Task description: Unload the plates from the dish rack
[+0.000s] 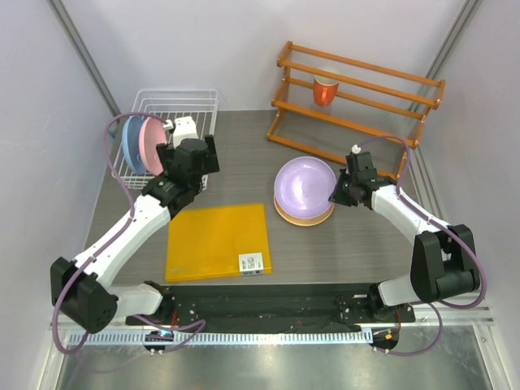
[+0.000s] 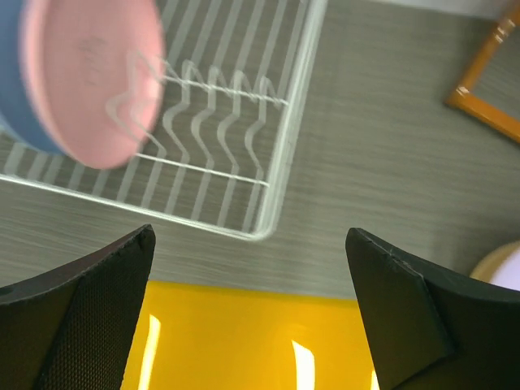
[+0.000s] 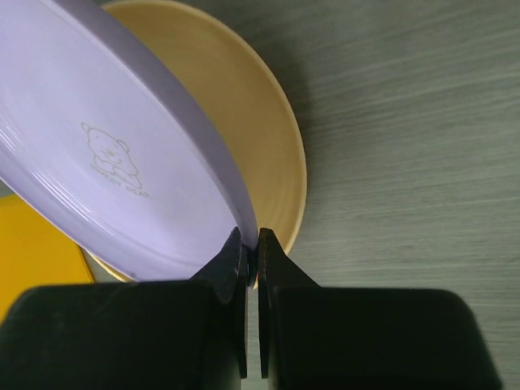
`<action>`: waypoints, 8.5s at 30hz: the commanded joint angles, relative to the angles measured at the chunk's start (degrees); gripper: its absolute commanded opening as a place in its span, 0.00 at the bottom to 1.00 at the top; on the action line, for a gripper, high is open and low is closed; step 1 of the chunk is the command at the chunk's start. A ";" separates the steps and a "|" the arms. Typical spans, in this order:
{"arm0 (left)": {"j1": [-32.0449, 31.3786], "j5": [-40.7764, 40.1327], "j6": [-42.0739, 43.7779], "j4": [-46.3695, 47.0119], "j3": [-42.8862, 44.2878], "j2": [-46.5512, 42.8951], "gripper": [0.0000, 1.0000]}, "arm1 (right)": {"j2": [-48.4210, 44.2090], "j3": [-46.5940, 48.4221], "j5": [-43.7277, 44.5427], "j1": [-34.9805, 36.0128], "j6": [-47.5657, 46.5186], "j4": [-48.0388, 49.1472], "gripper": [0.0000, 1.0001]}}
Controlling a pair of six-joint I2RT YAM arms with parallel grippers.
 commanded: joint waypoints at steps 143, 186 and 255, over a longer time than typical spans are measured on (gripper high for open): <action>-9.22 16.23 -10.99 5.64 3.76 7.92 0.00 | 0.19 8.16 -14.95 6.25 4.80 14.15 0.70; 5.96 -22.70 18.19 15.30 -3.98 1.85 0.99 | 0.54 -2.22 -7.13 -2.45 0.67 4.30 0.11; 24.35 -34.56 56.94 61.97 3.14 25.05 0.00 | -3.93 1.30 1.30 -4.47 -6.80 -2.29 0.75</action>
